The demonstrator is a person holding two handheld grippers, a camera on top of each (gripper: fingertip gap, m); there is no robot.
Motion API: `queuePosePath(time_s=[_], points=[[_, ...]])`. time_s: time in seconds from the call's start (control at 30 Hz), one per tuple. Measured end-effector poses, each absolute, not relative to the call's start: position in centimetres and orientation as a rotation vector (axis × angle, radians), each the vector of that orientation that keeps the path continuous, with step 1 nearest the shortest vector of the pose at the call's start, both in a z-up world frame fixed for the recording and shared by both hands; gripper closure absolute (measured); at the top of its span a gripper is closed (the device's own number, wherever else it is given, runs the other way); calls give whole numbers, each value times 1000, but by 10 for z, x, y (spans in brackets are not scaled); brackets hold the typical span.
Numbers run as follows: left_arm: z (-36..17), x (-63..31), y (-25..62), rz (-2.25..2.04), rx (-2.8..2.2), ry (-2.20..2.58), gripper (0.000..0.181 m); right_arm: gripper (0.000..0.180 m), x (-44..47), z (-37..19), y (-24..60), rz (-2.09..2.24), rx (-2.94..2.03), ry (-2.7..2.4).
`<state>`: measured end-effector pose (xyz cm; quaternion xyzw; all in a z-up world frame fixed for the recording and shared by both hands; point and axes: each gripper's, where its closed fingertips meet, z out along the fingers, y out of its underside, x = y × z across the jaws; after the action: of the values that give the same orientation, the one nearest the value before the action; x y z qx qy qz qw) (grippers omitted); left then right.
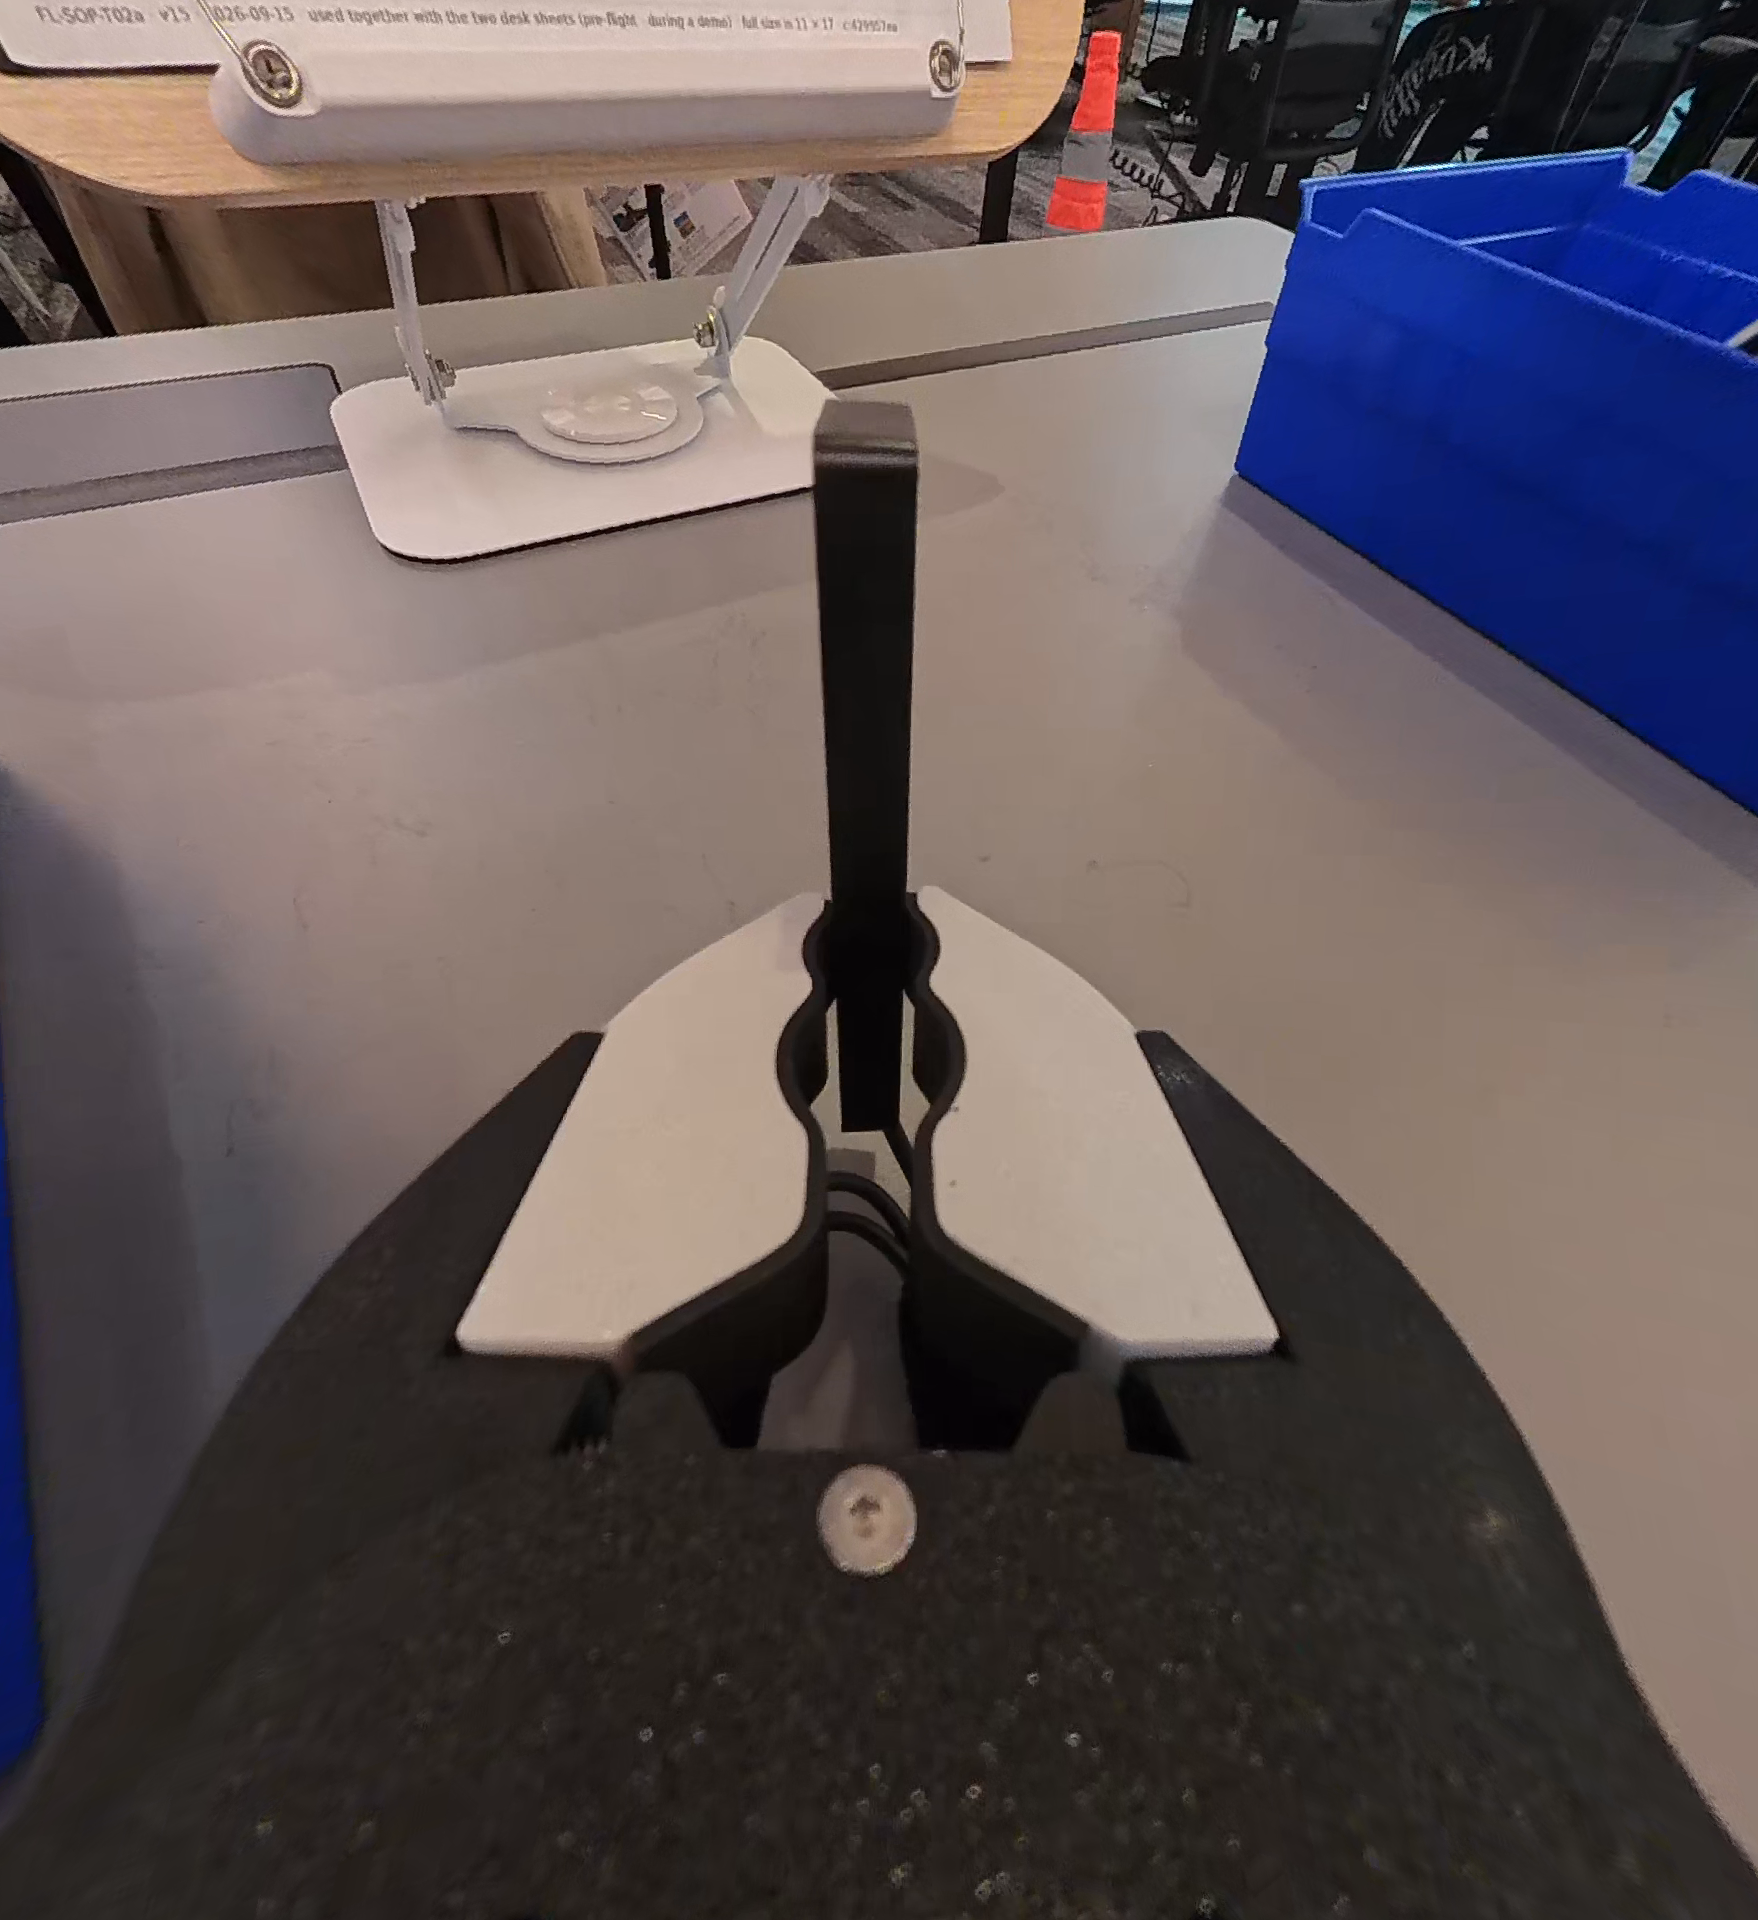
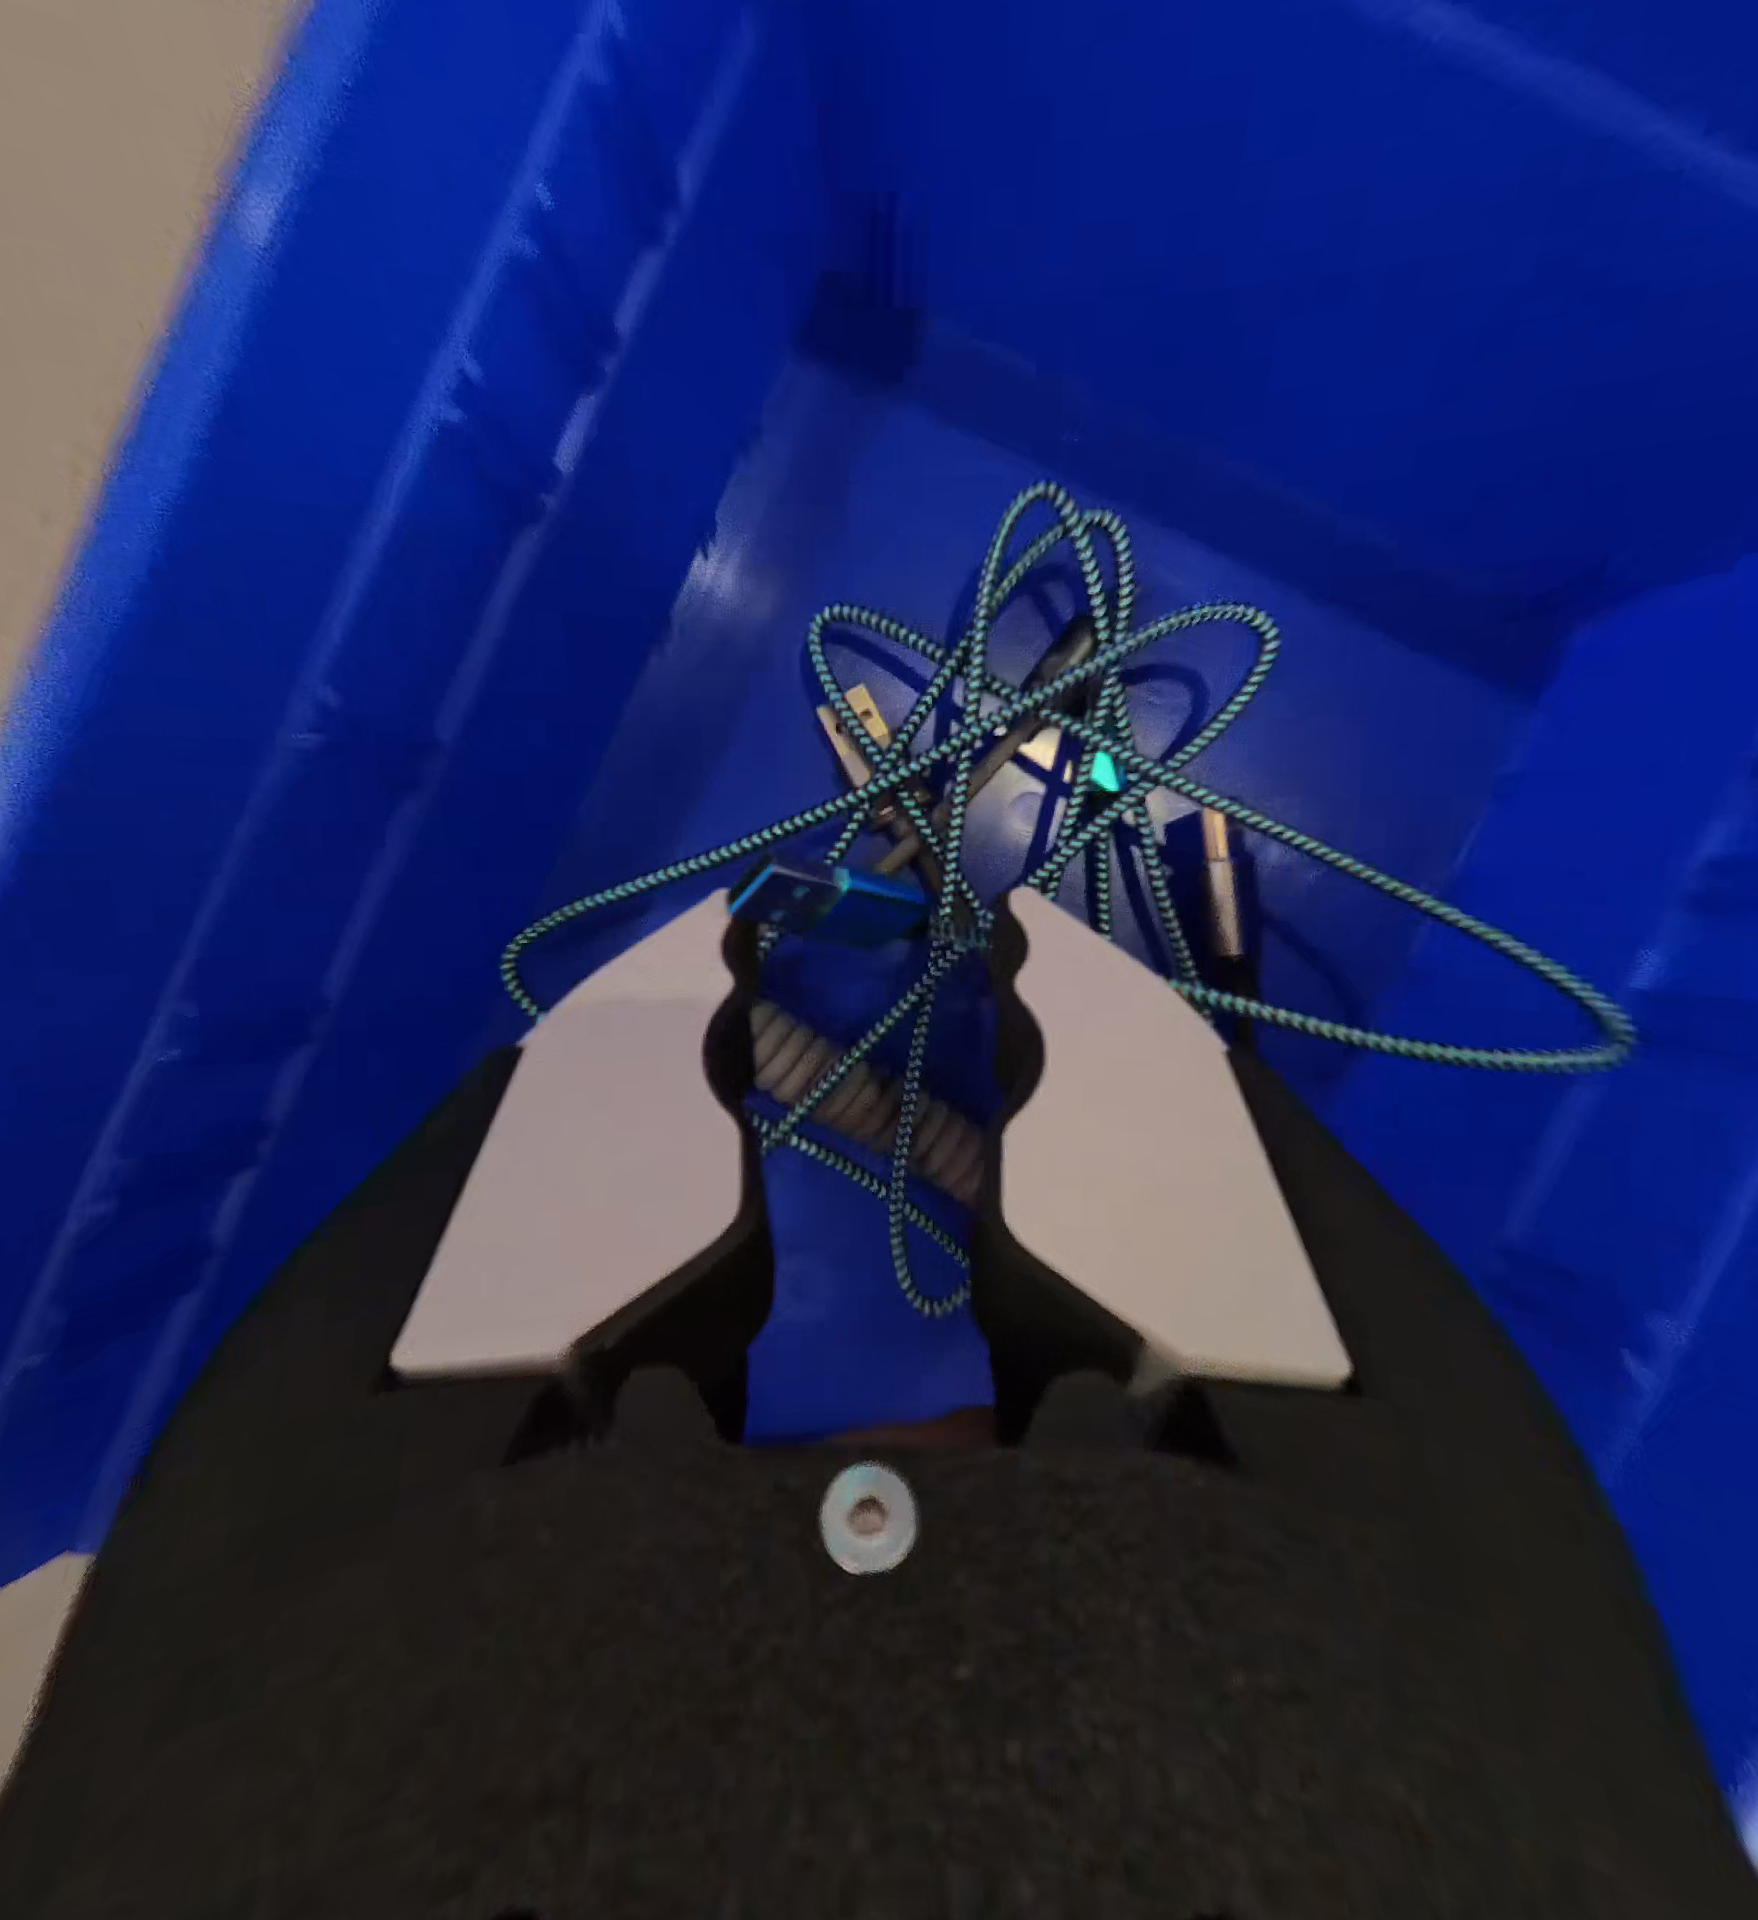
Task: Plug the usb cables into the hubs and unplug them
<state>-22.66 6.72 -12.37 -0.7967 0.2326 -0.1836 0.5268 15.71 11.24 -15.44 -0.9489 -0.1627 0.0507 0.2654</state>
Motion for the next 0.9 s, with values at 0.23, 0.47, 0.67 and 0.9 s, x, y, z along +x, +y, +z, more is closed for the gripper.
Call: queuePosePath(time_s=[0.23,0.47,0.67,0.9], points=[[-123,-210,61,-553,-1878,714,170,109,132,-27,72,-4,-2097,-487],[-93,-168,36,-1003,-1733,998,171,138,-30,-11,4,737,-1721,-706],[-80,-143,-7,-1362,-1625,1189,170,130,-118,-28,3,1173,-1538,-749],[-95,-133,-28,-1390,-1601,1304,170,133,-145,-55,9,1207,-1586,-836]])
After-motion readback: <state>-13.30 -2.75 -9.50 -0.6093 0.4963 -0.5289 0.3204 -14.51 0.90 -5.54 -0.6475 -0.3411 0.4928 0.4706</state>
